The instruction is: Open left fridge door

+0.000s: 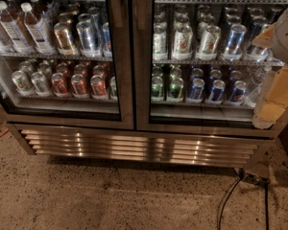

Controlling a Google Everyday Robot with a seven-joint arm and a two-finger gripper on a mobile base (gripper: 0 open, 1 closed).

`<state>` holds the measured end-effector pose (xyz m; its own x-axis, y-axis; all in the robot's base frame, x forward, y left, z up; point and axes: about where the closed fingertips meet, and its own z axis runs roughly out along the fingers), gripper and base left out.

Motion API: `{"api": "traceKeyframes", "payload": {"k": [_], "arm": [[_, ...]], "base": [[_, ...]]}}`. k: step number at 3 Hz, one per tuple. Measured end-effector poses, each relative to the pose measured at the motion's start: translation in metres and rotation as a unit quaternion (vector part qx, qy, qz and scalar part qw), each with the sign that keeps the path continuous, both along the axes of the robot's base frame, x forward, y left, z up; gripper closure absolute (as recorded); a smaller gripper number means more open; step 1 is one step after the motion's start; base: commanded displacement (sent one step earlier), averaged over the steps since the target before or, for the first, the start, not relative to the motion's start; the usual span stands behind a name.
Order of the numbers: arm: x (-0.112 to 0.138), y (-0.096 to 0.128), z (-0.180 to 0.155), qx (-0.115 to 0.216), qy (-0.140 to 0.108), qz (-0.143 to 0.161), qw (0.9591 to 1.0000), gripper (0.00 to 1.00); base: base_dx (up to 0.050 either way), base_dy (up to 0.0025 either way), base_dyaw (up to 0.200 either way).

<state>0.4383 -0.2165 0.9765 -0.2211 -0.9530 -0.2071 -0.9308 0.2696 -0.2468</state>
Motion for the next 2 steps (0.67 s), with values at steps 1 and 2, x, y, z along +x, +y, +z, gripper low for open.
{"api": "traceKeyframes", "payload": {"k": [1,2], "arm": [[0.000,0.000,0.000,0.000,0.000,0.000,1.0000,0.00],[0.008,0.014,-0.011,0.029,0.023,0.013,0.9992,0.00]], "base": [[0.000,0.00000,0.000],[0.000,0.00000,0.000]]}}
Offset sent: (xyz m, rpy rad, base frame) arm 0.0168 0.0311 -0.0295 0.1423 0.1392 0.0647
